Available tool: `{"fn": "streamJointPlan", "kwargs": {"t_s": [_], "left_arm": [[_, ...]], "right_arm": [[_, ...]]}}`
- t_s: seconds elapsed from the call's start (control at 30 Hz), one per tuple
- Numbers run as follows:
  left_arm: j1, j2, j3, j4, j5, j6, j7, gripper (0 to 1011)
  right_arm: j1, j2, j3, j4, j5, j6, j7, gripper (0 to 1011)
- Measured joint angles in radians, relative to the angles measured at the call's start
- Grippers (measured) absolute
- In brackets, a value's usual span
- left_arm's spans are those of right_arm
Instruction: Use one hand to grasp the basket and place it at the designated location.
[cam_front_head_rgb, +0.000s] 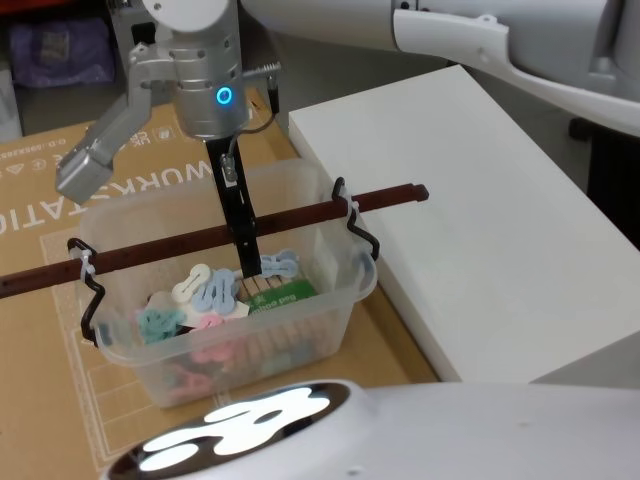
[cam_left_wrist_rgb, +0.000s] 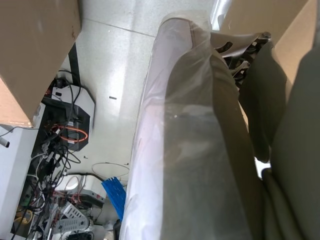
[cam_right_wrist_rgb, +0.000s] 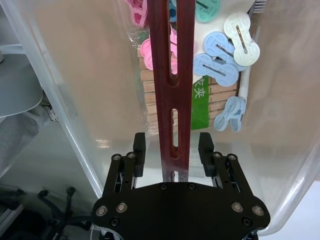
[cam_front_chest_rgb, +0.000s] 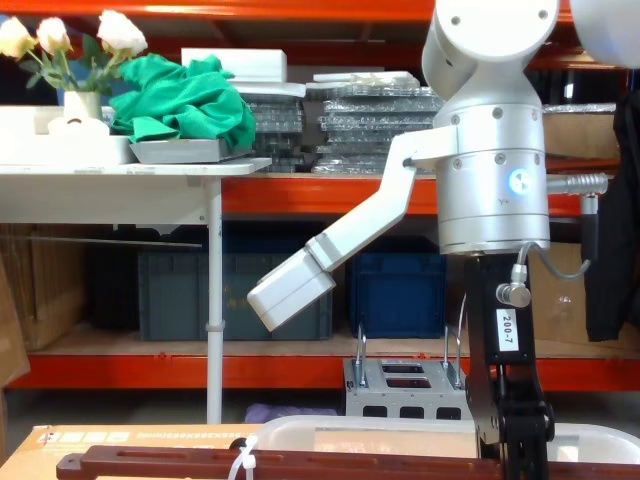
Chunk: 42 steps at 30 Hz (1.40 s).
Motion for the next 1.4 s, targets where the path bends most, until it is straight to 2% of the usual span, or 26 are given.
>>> {"fn": "streamJointPlan", "kwargs": {"t_s": [0.1,0.2,0.23,0.33,0.47,0.77,0.97,1.17,1.4], "left_arm": [[0.0,0.0,0.0,0.0,0.0,0.0,0.0,0],[0.0,0.0,0.0,0.0,0.0,0.0,0.0,0],[0.0,0.0,0.0,0.0,0.0,0.0,0.0,0],[0.0,0.0,0.0,0.0,0.0,0.0,0.0,0],[0.0,0.0,0.0,0.0,0.0,0.0,0.0,0],[0.0,0.0,0.0,0.0,0.0,0.0,0.0,0],[0.0,0.0,0.0,0.0,0.0,0.0,0.0,0],[0.0,0.0,0.0,0.0,0.0,0.0,0.0,0],[0.0,0.0,0.0,0.0,0.0,0.0,0.0,0]], "right_arm": [[0.0,0.0,0.0,0.0,0.0,0.0,0.0,563],[0.0,0.0,0.0,0.0,0.0,0.001,0.0,504],[0.0,0.0,0.001,0.0,0.0,0.001,0.0,439],[0.0,0.001,0.001,0.0,0.0,0.001,0.0,337],[0.0,0.001,0.001,0.0,-0.001,0.001,0.0,237],[0.0,0.002,0.001,-0.001,-0.001,0.001,-0.001,230],[0.007,0.02,0.008,-0.018,-0.018,0.016,-0.023,230],[0.044,0.059,0.022,-0.057,-0.042,0.044,-0.036,229],[0.084,0.099,0.046,-0.075,-0.041,0.066,-0.038,230]]}}
